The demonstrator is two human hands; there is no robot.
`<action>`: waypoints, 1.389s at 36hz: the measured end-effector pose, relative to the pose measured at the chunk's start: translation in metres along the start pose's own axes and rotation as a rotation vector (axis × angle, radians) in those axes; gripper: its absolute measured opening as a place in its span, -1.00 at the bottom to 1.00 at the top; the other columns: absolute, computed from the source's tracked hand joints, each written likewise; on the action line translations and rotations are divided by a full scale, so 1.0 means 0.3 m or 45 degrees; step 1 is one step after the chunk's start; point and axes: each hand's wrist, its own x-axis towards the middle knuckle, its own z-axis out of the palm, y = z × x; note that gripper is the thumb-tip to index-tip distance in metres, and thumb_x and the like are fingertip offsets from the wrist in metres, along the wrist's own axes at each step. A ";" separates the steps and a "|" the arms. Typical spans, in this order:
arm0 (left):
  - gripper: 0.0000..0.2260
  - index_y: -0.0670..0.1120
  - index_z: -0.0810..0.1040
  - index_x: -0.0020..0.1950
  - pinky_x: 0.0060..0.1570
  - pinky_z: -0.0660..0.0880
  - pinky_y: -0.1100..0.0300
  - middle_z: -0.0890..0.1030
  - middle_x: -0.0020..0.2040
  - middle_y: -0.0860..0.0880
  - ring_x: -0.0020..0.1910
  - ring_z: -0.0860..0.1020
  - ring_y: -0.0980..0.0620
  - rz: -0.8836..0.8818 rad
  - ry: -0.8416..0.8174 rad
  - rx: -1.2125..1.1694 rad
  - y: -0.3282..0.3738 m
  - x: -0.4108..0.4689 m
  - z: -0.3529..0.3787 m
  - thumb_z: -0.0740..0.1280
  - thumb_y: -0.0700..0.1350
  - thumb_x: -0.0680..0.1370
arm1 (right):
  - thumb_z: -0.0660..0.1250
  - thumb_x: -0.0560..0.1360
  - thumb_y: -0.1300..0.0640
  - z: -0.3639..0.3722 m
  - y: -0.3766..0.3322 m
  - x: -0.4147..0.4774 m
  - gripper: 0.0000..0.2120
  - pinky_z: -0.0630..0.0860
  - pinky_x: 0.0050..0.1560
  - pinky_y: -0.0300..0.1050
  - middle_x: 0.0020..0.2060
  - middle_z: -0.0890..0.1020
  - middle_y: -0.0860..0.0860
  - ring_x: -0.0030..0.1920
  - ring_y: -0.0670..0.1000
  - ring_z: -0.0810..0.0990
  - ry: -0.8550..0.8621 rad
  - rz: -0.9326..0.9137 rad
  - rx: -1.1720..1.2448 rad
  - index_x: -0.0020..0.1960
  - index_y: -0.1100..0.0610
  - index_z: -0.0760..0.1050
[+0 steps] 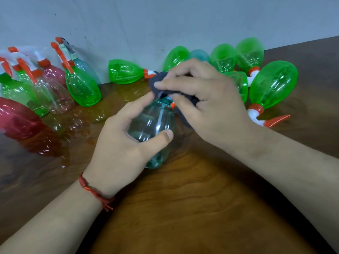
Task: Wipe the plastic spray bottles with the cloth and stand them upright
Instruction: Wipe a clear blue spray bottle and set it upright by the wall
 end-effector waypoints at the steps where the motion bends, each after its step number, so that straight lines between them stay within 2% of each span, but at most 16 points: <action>1: -0.33 0.09 0.53 0.54 0.40 0.50 0.23 0.64 0.39 0.15 0.38 0.60 0.19 -0.018 -0.007 -0.032 0.003 0.001 -0.003 0.60 -0.08 0.43 | 0.41 0.57 0.36 -0.004 0.009 0.003 -0.73 0.57 0.15 -0.06 0.08 0.68 0.04 0.11 0.06 0.65 0.031 0.035 -0.021 0.20 0.14 0.74; 6: -0.34 0.04 0.54 0.54 0.31 0.54 0.26 0.67 0.36 0.13 0.33 0.64 0.14 -0.049 0.023 -0.166 0.010 0.003 -0.016 0.58 -0.14 0.44 | 0.34 0.55 0.39 -0.043 0.052 0.028 -0.68 0.49 0.11 -0.34 0.07 0.62 0.01 0.08 -0.18 0.60 0.158 0.277 -0.007 0.18 0.13 0.74; 8: -0.36 0.05 0.54 0.54 0.31 0.56 0.22 0.69 0.34 0.12 0.33 0.65 0.11 -0.048 0.042 -0.188 0.011 0.002 -0.013 0.57 -0.14 0.45 | 0.34 0.53 0.40 -0.037 0.051 0.023 -0.67 0.52 0.10 -0.27 0.07 0.63 0.02 0.09 -0.13 0.62 0.126 0.255 0.007 0.17 0.13 0.74; 11: -0.38 0.03 0.55 0.52 0.23 0.56 0.29 0.72 0.29 0.13 0.28 0.68 0.12 -0.055 0.098 -0.236 0.012 0.002 -0.018 0.55 -0.18 0.46 | 0.35 0.51 0.39 -0.014 0.036 0.012 -0.68 0.55 0.11 -0.13 0.05 0.65 0.02 0.08 0.04 0.64 0.035 0.152 0.008 0.12 0.14 0.76; 13: -0.38 0.02 0.55 0.52 0.24 0.56 0.30 0.71 0.31 0.13 0.29 0.67 0.13 -0.048 0.124 -0.234 0.010 0.009 -0.025 0.55 -0.19 0.47 | 0.35 0.48 0.41 -0.002 0.031 0.004 -0.68 0.54 0.10 -0.14 0.02 0.66 0.00 0.04 0.05 0.64 -0.058 0.120 0.001 0.06 0.13 0.77; 16: -0.38 0.01 0.54 0.54 0.30 0.57 0.22 0.69 0.34 0.08 0.33 0.66 0.09 -0.060 0.120 -0.240 0.002 0.014 -0.037 0.55 -0.18 0.47 | 0.34 0.46 0.43 -0.009 0.024 -0.001 -0.67 0.51 0.08 -0.32 -0.01 0.68 -0.01 0.01 -0.11 0.64 -0.063 0.197 0.094 0.01 0.13 0.78; 20: -0.36 0.02 0.52 0.56 0.31 0.55 0.24 0.67 0.37 0.09 0.34 0.64 0.10 -0.014 0.086 -0.180 0.010 0.009 -0.032 0.56 -0.17 0.48 | 0.36 0.53 0.43 -0.032 0.030 0.014 -0.68 0.46 0.15 -0.40 0.04 0.62 -0.08 0.09 -0.26 0.60 0.144 0.318 0.153 0.11 0.13 0.75; 23: -0.37 0.00 0.53 0.55 0.30 0.54 0.26 0.68 0.36 0.12 0.34 0.64 0.12 -0.004 0.099 -0.196 0.007 0.006 -0.032 0.56 -0.19 0.48 | 0.35 0.51 0.44 -0.022 0.032 0.012 -0.68 0.47 0.14 -0.39 0.04 0.64 -0.06 0.09 -0.18 0.62 0.032 0.284 0.153 0.07 0.13 0.76; 26: -0.37 0.00 0.55 0.54 0.27 0.58 0.19 0.70 0.34 0.06 0.32 0.66 0.07 -0.040 0.151 -0.235 -0.006 0.018 -0.050 0.56 -0.19 0.46 | 0.36 0.48 0.41 -0.004 0.027 0.001 -0.68 0.51 0.15 -0.32 0.03 0.69 -0.05 0.09 -0.12 0.66 -0.101 0.332 0.237 0.01 0.09 0.78; 30: -0.35 -0.08 0.53 0.54 0.20 0.57 0.28 0.71 0.32 0.06 0.28 0.67 0.10 -0.035 0.158 -0.289 0.006 0.029 -0.056 0.55 -0.21 0.44 | 0.36 0.51 0.39 -0.017 0.042 0.024 -0.66 0.57 0.24 -0.12 0.06 0.69 0.01 0.12 -0.05 0.68 0.119 0.514 0.437 0.06 0.01 0.73; 34: -0.36 -0.12 0.50 0.56 0.24 0.57 0.24 0.69 0.35 0.01 0.32 0.66 0.07 -0.054 0.124 -0.344 0.004 0.022 -0.060 0.49 -0.24 0.45 | 0.32 0.59 0.44 -0.018 0.030 0.019 -0.66 0.63 -0.04 -0.14 -0.05 0.76 0.00 -0.11 -0.02 0.71 0.011 0.722 0.790 0.12 0.07 0.69; 37: -0.39 -0.07 0.52 0.55 0.27 0.60 0.07 0.68 0.36 -0.03 0.33 0.66 -0.01 -0.097 0.193 -0.381 -0.013 0.035 -0.087 0.50 -0.26 0.49 | 0.31 0.56 0.48 -0.017 0.033 0.016 -0.66 0.53 -0.11 -0.18 -0.20 0.73 -0.05 -0.22 -0.07 0.61 -0.089 0.774 0.834 0.00 0.09 0.71; 41: -0.41 0.00 0.57 0.51 0.41 0.48 -0.39 0.63 0.42 -0.09 0.43 0.58 -0.23 -0.180 0.309 -0.513 -0.037 0.053 -0.103 0.47 -0.15 0.45 | 0.36 0.54 0.43 -0.001 0.041 0.014 -0.66 0.60 -0.01 -0.08 -0.12 0.77 0.00 -0.14 -0.04 0.68 -0.062 0.916 0.876 -0.10 0.03 0.73; 43: -0.42 -0.01 0.56 0.49 0.40 0.43 -0.49 0.64 0.40 -0.13 0.40 0.58 -0.31 -0.221 0.328 -0.593 -0.043 0.051 -0.096 0.47 -0.10 0.45 | 0.35 0.53 0.45 0.014 0.040 0.004 -0.67 0.63 0.05 -0.04 -0.04 0.78 0.07 -0.09 -0.01 0.71 -0.056 0.999 0.963 -0.04 0.06 0.73; 47: -0.37 -0.13 0.43 0.54 0.25 0.61 -0.24 0.67 0.33 -0.18 0.25 0.68 -0.22 -0.315 0.346 -0.716 -0.038 0.047 -0.065 0.54 -0.03 0.52 | 0.29 0.56 0.51 0.042 0.013 -0.015 -0.65 0.60 0.35 0.12 0.11 0.75 0.22 0.09 0.13 0.72 -0.177 1.124 1.226 0.21 0.22 0.68; 50: -0.11 -0.11 0.45 0.46 0.29 0.60 -0.23 0.62 0.39 -0.23 0.33 0.63 -0.28 -0.308 0.347 -0.695 -0.020 0.044 -0.042 0.71 0.25 0.28 | 0.25 0.58 0.51 0.054 -0.011 -0.030 -0.62 0.59 0.37 0.10 0.14 0.75 0.20 0.21 0.20 0.72 -0.252 1.193 1.345 0.28 0.24 0.64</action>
